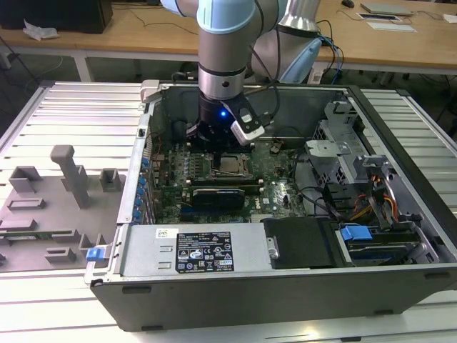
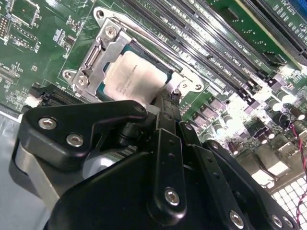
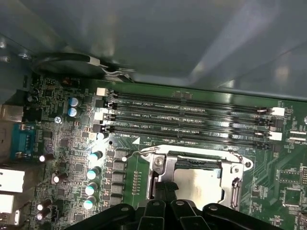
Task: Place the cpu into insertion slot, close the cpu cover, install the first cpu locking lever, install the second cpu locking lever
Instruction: 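Close the cpu cover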
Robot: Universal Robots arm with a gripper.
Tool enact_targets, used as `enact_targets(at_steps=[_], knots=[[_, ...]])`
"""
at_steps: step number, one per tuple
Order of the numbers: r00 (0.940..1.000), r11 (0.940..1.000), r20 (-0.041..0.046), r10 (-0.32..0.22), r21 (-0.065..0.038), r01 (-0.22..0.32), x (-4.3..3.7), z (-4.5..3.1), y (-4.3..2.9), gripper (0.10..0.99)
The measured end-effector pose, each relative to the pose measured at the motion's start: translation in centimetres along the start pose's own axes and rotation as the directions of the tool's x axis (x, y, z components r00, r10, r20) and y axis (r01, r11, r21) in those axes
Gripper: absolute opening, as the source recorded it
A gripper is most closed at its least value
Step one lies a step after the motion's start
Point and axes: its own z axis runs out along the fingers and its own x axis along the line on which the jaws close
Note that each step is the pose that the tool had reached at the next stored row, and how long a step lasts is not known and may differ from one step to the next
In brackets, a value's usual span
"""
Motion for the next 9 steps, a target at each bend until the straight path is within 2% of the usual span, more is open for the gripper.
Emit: enact_targets(at_steps=[9], knots=[[1.0, 1.0, 0.0, 0.0, 0.0, 0.0, -0.05, 0.39, -0.01, 0.106]])
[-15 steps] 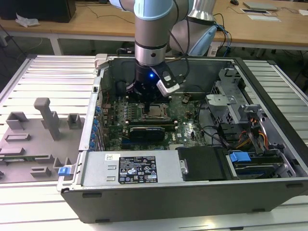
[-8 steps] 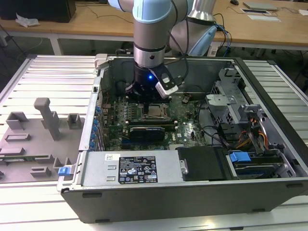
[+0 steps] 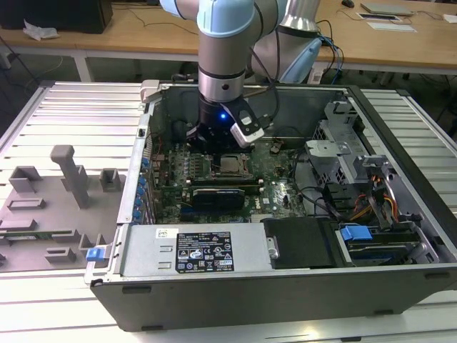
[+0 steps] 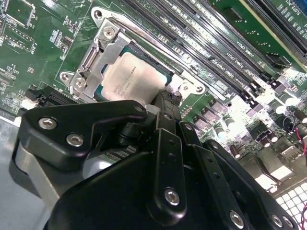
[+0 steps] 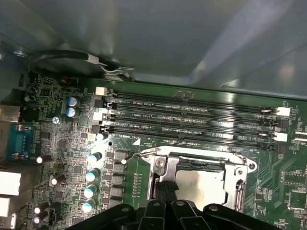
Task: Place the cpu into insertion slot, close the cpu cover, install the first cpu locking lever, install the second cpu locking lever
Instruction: 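Close the cpu cover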
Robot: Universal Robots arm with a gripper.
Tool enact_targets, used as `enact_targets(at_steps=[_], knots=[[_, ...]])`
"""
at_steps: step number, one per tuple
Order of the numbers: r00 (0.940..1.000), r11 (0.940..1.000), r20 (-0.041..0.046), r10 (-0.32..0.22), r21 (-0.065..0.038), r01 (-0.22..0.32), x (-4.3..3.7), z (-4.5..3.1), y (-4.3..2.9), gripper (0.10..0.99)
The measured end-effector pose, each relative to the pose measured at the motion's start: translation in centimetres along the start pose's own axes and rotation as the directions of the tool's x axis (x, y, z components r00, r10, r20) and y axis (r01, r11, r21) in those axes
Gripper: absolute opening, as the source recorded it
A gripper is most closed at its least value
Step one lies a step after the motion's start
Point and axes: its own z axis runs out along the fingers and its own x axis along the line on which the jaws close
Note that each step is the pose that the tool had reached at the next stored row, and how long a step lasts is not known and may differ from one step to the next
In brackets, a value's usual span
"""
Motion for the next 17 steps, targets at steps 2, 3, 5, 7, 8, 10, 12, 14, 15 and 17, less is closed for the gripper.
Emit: enact_targets(at_steps=[2, 3, 5, 7, 8, 10, 12, 14, 15, 17], knots=[[1.0, 1.0, 0.0, 0.0, 0.0, 0.0, -0.27, 0.0, -0.03, 0.106], [1.0, 1.0, 0.0, 0.0, 0.0, 0.0, -0.27, 0.0, -0.03, 0.106], [1.0, 1.0, 0.0, 0.0, 0.0, 0.0, -0.27, -0.01, -0.03, 0.106], [1.0, 1.0, -0.0001, 0.0, 0.0, 0.0, -0.28, -0.29, -0.02, 0.106], [1.0, 1.0, -0.0001, 0.0, 0.001, 0.0, -0.28, -0.41, -0.02, 0.106], [1.0, 1.0, -0.0002, 0.0, 0.002, 0.0, -0.28, -0.77, -0.02, 0.106], [1.0, 1.0, 0.0, 0.0, 0.002, 0.0, -0.28, -0.96, -0.01, 0.106], [1.0, 1.0, -0.0003, 0.0, 0.003, 0.0, -0.51, -0.98, -0.04, 0.106], [1.0, 1.0, -0.0004, 0.0, 0.003, 0.0, -1.01, -0.98, -0.09, 0.106], [1.0, 1.0, -0.0007, 0.0, 0.002, 0.0, -2.21, -0.97, -0.22, 0.106]])
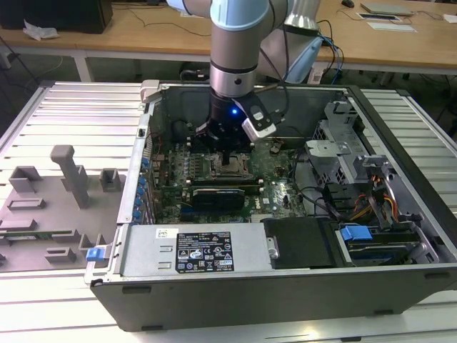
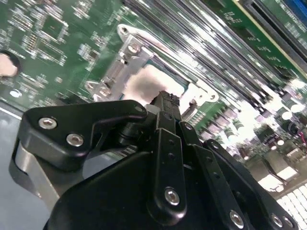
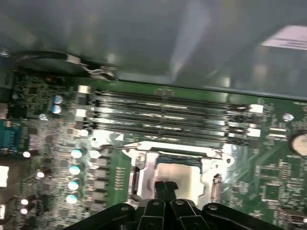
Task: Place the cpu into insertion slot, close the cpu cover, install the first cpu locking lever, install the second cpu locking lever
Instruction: 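Close the cpu cover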
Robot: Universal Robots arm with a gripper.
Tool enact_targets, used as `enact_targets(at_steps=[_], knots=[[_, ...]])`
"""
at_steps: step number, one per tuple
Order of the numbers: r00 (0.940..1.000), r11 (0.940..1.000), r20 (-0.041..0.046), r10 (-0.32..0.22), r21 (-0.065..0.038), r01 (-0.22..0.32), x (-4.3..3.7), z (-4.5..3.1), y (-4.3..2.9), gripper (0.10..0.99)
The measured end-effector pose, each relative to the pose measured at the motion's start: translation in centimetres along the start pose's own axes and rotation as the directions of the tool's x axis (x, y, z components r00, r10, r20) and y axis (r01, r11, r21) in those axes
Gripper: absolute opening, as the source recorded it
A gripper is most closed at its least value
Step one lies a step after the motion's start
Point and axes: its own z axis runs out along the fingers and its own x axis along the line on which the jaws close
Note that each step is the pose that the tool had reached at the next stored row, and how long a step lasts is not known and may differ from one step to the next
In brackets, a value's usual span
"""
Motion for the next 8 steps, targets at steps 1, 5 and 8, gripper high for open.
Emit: enact_targets(at_steps=[1, 5, 8], knots=[[1.0, 1.0, -0.0002, 0.0, 0.0, 0.0, -0.39, 0.0, -0.04, 0.106], [1.0, 1.0, -0.0004, 0.0, 0.001, 0.0, -0.67, -0.19, -0.07, 0.106], [1.0, 1.0, 0.0, 0.0, 0.004, 0.0, -0.67, -1.18, -0.05, 0.106]])
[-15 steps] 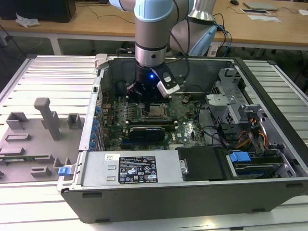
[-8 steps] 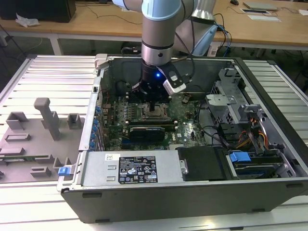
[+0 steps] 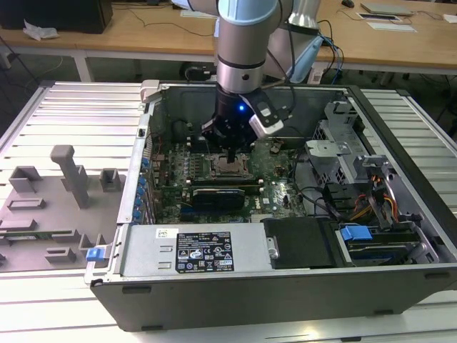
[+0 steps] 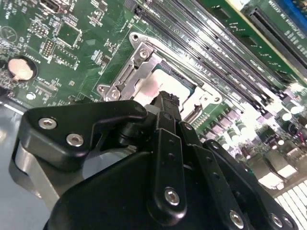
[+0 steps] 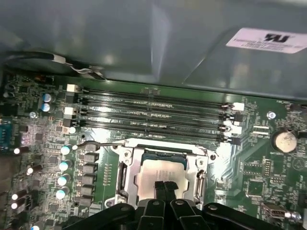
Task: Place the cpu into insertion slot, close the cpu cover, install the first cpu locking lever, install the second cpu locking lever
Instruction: 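Close the cpu cover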
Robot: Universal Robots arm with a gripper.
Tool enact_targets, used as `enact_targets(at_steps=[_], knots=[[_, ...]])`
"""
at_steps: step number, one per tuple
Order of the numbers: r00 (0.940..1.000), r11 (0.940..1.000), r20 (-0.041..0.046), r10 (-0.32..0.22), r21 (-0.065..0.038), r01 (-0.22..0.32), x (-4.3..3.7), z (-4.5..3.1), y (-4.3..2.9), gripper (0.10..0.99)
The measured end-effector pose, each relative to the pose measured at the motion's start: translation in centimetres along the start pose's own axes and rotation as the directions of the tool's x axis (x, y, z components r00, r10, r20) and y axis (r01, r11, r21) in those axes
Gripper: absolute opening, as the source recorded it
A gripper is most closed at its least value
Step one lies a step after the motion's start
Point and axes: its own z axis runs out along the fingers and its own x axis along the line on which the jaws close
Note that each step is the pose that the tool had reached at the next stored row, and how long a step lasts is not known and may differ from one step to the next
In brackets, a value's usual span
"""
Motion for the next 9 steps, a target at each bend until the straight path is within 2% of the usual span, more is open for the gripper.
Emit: enact_targets(at_steps=[3, 5, 7, 9], knots=[[1.0, 1.0, 0.0012, 0.0, 0.005, 0.0, 0.0, -1.21, 0.02, 0.106], [1.0, 1.0, 0.0015, 0.0, 0.008, 0.0, 0.0, -1.73, 0.02, 0.106], [1.0, 0.9999, 0.0018, 0.0, 0.014, 0.0, -0.01, -1.93, 0.04, 0.106], [1.0, 0.9999, 0.0015, 0.0, 0.014, 0.0, 0.0, -1.94, 0.03, 0.106]])
